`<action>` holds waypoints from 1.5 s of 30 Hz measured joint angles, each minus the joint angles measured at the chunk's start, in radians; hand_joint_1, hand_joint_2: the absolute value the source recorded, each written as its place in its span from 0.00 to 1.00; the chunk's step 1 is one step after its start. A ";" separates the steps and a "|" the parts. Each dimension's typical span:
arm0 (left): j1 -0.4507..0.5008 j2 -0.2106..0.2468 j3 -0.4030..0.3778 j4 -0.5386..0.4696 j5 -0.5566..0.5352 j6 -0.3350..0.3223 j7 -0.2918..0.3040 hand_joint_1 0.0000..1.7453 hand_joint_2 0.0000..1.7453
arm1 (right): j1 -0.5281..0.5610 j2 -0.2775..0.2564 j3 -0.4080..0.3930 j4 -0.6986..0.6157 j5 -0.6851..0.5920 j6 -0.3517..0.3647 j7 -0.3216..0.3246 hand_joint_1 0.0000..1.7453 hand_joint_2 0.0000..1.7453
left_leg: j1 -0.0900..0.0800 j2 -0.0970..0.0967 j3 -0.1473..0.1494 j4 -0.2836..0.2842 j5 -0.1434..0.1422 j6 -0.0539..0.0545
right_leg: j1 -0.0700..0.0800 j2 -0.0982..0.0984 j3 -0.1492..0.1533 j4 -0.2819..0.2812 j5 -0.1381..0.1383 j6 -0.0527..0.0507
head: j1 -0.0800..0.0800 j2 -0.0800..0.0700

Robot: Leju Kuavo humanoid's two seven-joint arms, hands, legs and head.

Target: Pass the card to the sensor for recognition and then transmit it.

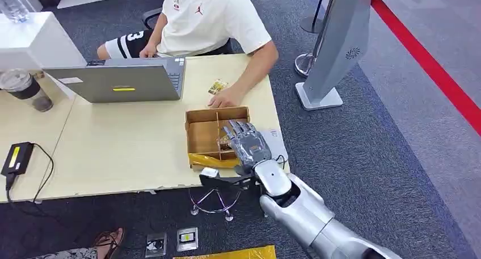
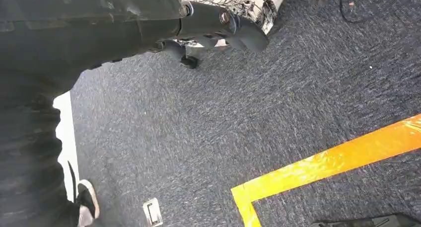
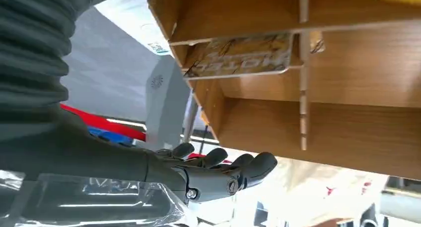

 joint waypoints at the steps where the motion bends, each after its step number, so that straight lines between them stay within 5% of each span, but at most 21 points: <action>1: 0.000 0.000 0.000 0.000 0.000 0.000 0.000 0.00 1.00 | -0.003 0.000 -0.004 0.007 0.000 -0.001 0.002 0.00 1.00 | 0.000 0.000 0.000 0.000 0.000 0.000 | 0.000 0.000 0.000 0.000 0.000 0.000 | 0.000 0.000; 5: 0.000 0.000 0.000 0.000 0.000 0.000 0.000 0.00 1.00 | -0.010 0.000 -0.010 0.027 -0.002 -0.003 0.002 0.13 1.00 | 0.000 0.000 0.000 0.000 0.000 0.000 | 0.000 0.000 0.000 0.000 0.000 0.000 | 0.000 0.000; 11: 0.000 0.000 0.000 0.000 0.000 0.002 0.000 0.00 1.00 | -0.018 0.001 -0.021 0.059 -0.011 -0.024 -0.001 0.14 1.00 | 0.000 0.000 0.000 0.000 0.000 0.000 | 0.000 0.000 0.000 0.000 0.000 0.000 | 0.000 0.000; 16: 0.000 0.000 0.000 0.000 0.000 0.002 0.000 0.00 1.00 | -0.021 0.001 -0.022 0.077 -0.015 -0.037 -0.016 0.30 1.00 | 0.000 0.000 0.000 0.000 0.000 0.000 | 0.000 0.000 0.000 0.000 0.000 0.000 | 0.000 0.000; 25: 0.000 0.000 0.000 0.000 0.000 0.005 -0.002 0.00 1.00 | -0.022 0.002 -0.022 0.094 -0.016 -0.039 -0.030 0.34 1.00 | 0.000 0.000 0.000 0.000 0.000 0.000 | 0.000 0.000 0.000 0.000 0.000 0.000 | 0.000 0.000; 27: 0.000 0.000 0.000 0.000 0.000 0.005 -0.002 0.00 1.00 | -0.022 0.002 -0.022 0.095 -0.016 -0.038 -0.032 0.48 1.00 | 0.000 0.000 0.000 0.000 0.000 0.000 | 0.000 0.000 0.000 0.000 0.000 0.000 | 0.000 0.000; 45: 0.000 0.000 0.000 0.000 0.010 0.006 -0.002 0.00 1.00 | -0.016 0.018 -0.014 0.072 0.000 -0.018 -0.041 0.52 1.00 | 0.000 0.000 0.000 0.000 0.000 0.000 | 0.000 0.000 0.000 0.000 0.000 0.000 | 0.000 0.000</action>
